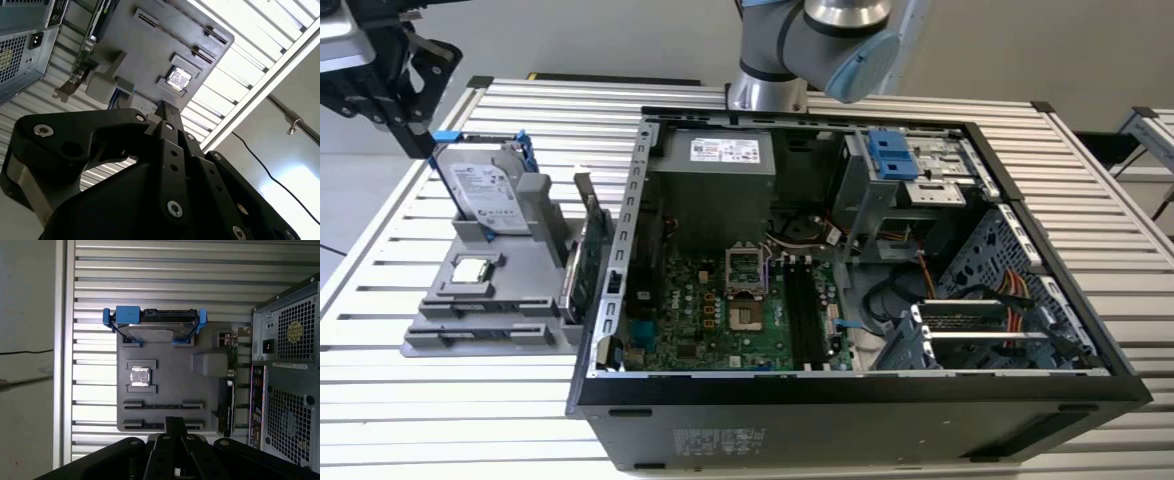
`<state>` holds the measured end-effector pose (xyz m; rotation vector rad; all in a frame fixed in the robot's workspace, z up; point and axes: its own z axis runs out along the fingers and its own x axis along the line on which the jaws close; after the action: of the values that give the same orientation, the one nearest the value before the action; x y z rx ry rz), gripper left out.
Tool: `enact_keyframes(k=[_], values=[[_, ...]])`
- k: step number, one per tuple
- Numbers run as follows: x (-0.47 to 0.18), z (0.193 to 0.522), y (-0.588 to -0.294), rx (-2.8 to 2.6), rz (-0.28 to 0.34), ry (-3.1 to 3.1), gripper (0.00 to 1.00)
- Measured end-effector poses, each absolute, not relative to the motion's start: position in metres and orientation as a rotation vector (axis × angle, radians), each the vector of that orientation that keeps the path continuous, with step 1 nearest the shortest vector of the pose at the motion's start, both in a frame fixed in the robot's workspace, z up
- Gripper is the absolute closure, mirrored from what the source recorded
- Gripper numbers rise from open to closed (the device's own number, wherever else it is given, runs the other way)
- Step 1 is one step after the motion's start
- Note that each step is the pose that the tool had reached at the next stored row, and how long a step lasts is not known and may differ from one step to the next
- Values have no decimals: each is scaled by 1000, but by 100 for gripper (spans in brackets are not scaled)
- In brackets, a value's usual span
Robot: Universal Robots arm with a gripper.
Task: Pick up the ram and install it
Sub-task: 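Reach for the ram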
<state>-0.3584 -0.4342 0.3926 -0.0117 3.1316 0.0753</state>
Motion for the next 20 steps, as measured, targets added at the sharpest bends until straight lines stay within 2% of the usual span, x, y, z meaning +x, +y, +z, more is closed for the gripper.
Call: enact_keyframes(k=[20], values=[[-358,393,-452,-10,75,3132,100]])
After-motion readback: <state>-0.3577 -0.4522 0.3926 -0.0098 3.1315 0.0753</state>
